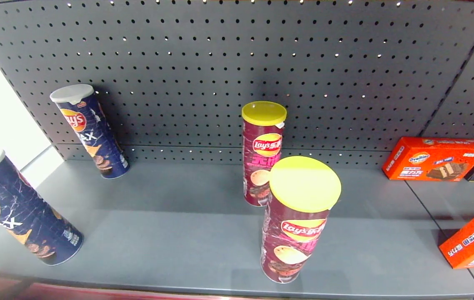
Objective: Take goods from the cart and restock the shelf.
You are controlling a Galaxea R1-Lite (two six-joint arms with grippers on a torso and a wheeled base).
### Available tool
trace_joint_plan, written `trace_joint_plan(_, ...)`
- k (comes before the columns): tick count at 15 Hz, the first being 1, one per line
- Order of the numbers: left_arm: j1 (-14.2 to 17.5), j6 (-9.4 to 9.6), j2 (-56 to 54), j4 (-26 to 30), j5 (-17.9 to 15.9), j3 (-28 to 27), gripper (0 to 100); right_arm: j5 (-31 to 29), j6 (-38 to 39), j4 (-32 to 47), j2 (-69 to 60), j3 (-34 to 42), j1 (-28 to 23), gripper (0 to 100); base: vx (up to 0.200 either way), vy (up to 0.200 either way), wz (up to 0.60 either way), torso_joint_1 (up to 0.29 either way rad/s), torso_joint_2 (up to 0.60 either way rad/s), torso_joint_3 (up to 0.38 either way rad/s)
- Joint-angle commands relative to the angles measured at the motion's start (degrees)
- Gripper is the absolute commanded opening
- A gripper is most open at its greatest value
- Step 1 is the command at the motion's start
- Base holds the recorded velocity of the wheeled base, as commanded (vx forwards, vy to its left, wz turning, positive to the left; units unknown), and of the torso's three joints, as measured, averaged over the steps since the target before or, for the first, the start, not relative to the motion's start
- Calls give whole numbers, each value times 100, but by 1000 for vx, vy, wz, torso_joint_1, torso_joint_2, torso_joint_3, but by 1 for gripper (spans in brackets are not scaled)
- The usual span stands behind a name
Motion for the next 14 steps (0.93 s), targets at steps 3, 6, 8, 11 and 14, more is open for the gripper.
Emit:
trace_joint_plan(3, 591, -73, -2898, 2631, 70, -511, 100, 1, -3, 8, 7, -2, 5, 100, 0, 0, 0, 0, 0, 0)
trace_joint_plan(6, 1189, -381, -3012, 2640, 70, -511, 100, 1, -3, -1, 7, -2, 5, 100, 0, 0, 0, 0, 0, 0)
trace_joint_plan(8, 1479, -618, -3012, 2684, 219, -519, 100, 1, -3, -1, 7, -2, 5, 100, 0, 0, 0, 0, 0, 0)
trace_joint_plan(11, 1655, -627, -3012, 2693, 667, -537, 100, 1, -3, -1, 7, -2, 5, 100, 0, 0, 0, 0, 0, 0)
trace_joint_plan(14, 1663, -680, -3012, 2719, 1160, -555, 100, 1, 5, -1, 7, -2, 5, 100, 0, 0, 0, 0, 0, 0)
